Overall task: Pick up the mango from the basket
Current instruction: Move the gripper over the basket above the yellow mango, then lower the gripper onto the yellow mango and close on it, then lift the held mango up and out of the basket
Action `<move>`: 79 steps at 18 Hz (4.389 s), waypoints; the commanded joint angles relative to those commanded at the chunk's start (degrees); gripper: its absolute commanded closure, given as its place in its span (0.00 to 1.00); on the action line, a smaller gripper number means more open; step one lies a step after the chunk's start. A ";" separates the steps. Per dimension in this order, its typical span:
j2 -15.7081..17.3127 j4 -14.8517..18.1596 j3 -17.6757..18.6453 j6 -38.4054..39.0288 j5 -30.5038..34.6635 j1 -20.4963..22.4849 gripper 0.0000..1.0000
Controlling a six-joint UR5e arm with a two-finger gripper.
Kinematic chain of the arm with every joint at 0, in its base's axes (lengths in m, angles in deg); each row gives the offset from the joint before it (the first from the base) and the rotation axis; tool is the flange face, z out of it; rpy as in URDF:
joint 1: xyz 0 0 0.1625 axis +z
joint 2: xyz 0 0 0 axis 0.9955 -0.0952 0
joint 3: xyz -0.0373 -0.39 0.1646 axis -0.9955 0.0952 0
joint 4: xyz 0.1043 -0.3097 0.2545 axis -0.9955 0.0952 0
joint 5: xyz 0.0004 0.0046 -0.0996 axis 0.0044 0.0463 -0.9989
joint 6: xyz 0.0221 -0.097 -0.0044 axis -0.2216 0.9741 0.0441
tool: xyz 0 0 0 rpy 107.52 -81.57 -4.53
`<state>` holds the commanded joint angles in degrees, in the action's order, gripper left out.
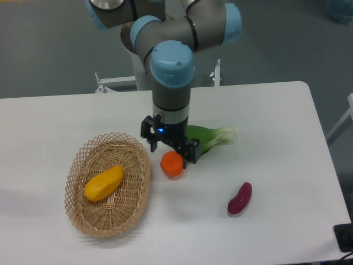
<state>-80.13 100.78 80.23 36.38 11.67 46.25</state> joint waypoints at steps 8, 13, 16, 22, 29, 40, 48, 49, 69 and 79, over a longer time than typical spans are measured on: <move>-3.68 -4.21 3.52 7.64 0.61 -7.64 0.00; -6.23 -8.87 5.10 8.80 0.62 -10.02 0.00; -8.00 -9.76 5.10 8.89 3.24 -11.96 0.00; -9.84 -10.72 5.01 9.15 3.69 -13.10 0.00; -11.16 -12.30 5.45 9.15 3.87 -15.56 0.00; -11.60 -13.19 5.10 12.40 6.15 -16.00 0.50; -11.34 -13.19 5.02 13.46 6.24 -16.00 0.60; -11.25 -13.19 4.93 13.46 6.24 -16.00 0.60; -3.96 -1.69 -2.97 -9.12 3.43 4.46 0.56; -3.69 2.90 -6.50 -18.18 1.93 9.84 0.56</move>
<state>-83.82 103.68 73.73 18.19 13.60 56.09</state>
